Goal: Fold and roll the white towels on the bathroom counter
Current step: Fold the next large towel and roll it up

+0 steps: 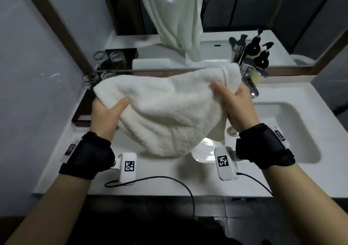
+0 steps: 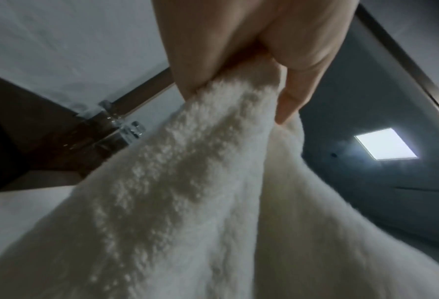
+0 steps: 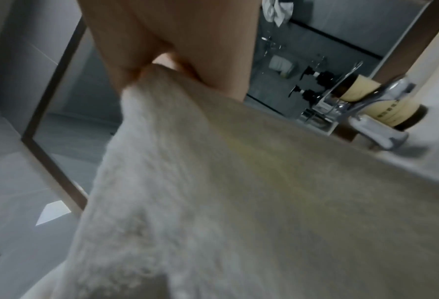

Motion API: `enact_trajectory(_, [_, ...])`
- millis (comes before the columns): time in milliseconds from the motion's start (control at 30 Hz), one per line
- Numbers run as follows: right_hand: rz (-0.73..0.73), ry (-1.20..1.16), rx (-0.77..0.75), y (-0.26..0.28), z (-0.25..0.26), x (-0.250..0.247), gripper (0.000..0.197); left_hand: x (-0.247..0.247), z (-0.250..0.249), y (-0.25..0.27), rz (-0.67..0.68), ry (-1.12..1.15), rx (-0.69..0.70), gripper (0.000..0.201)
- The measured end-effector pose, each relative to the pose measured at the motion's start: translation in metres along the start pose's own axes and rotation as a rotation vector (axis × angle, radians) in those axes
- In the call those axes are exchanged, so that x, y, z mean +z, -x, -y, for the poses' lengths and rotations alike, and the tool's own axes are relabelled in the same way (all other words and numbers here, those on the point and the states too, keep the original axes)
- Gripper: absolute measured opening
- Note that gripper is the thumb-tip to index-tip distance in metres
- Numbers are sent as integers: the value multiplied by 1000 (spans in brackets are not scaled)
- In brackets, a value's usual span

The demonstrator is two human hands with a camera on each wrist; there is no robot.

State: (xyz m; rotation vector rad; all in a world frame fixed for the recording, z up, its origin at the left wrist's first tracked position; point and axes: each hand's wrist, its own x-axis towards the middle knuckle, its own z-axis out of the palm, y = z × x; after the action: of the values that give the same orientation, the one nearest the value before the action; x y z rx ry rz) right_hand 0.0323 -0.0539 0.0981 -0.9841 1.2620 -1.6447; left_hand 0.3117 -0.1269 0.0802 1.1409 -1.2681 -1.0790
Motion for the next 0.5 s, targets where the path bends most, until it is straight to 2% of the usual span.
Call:
enact_trajectory(133, [-72,135,141,16,-34,-6,28,-27,31,4,65,108,-208,10])
enact_trajectory(200, [-96,220,265,36,-61,-12,22,-42,60,14,65,70,-331,9])
enact_trajectory(300, [-91,392,449,68,-100,-22,11,-69,101,31,106,-113,-415,11])
enact_trajectory(367, [-127,451,569,85,-123,-29,41,-88,122,39,143,-188,-512,18])
enact_trajectory(400, [-157,461,626,91,-133,-32,49,-97,130,43,178,-203,-589,22])
enact_trajectory(433, [-177,490,667,97,-142,-35,48,-104,137,47,218,-211,-676,26])
enact_trajectory(500, [-141,655,703,106,-156,-41,33,-113,146,54,275,-221,-842,34])
